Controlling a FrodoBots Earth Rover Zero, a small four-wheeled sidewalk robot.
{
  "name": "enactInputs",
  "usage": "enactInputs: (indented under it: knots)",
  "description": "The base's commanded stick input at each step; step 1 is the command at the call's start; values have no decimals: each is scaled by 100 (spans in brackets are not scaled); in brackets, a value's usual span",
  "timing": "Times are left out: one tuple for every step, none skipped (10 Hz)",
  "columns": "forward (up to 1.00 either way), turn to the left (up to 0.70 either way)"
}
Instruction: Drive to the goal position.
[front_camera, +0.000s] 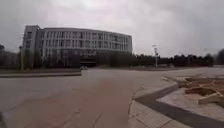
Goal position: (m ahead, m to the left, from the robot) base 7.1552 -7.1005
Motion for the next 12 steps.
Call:
enactInputs:
  knots:
    - [100, 0]
    - [100, 0]
    - [100, 0]
    - [100, 0]
    - [100, 0]
    - [100, 0]
    - [100, 0]
    - [100, 0]
    - [100, 0]
    - [100, 0]
    - [100, 0]
    - [100, 0]
